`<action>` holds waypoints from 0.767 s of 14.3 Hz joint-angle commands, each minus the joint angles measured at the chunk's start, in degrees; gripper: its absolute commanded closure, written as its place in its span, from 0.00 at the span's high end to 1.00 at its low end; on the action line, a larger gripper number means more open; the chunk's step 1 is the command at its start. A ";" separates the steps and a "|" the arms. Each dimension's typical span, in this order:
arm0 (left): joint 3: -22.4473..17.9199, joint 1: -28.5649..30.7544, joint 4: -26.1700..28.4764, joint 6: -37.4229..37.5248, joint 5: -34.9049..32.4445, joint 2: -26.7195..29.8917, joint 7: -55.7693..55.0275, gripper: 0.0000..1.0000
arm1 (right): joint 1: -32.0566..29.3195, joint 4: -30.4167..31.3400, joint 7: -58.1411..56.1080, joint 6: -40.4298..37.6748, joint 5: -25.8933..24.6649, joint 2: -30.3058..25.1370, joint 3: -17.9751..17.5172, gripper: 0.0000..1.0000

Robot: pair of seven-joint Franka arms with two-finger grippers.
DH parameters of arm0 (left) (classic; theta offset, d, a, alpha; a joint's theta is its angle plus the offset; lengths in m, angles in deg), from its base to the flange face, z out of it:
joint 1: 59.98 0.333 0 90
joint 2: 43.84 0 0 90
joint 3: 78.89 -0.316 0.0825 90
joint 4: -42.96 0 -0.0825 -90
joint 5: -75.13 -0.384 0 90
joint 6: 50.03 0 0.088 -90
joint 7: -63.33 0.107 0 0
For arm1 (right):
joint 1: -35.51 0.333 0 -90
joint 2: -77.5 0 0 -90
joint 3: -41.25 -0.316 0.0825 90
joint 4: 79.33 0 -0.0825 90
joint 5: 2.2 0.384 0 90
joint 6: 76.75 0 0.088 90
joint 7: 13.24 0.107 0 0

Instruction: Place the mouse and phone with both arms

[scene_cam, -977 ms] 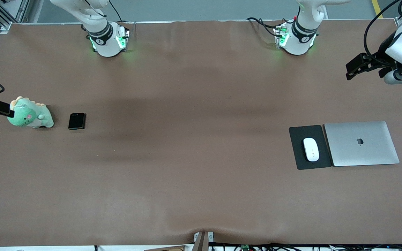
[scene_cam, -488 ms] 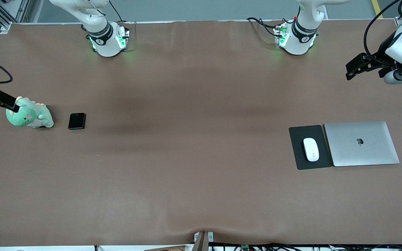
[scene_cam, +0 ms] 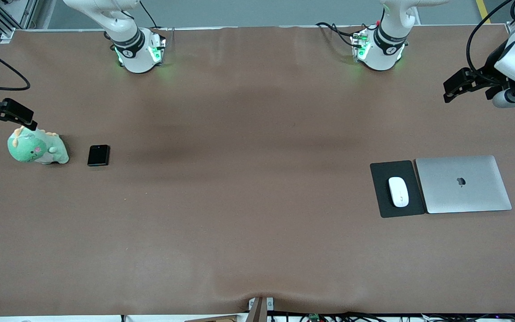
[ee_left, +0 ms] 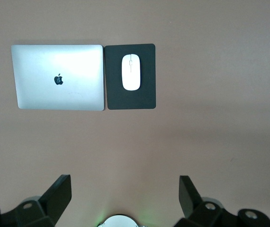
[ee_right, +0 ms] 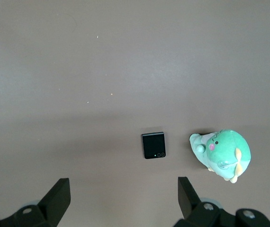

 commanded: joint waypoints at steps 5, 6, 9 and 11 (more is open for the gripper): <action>0.02 0.45 -1.55 0.38 0.75 -0.38 0.82 1.00 | 0.17 1.88 -1.12 0.60 -0.94 -1.68 -0.12 1.00; 0.02 0.36 -1.55 0.47 0.75 -0.38 0.73 1.00 | 0.17 1.88 -1.12 0.60 -0.94 -1.68 -0.12 1.00; 0.02 0.36 -1.55 0.73 0.31 -0.38 1.43 1.00 | 0.08 1.88 -1.12 0.51 -0.94 -1.68 -0.12 1.00; 0.02 0.36 -1.55 0.73 0.14 -0.55 2.93 1.00 | 0.08 1.79 -1.12 0.51 -0.94 -1.68 -0.12 1.00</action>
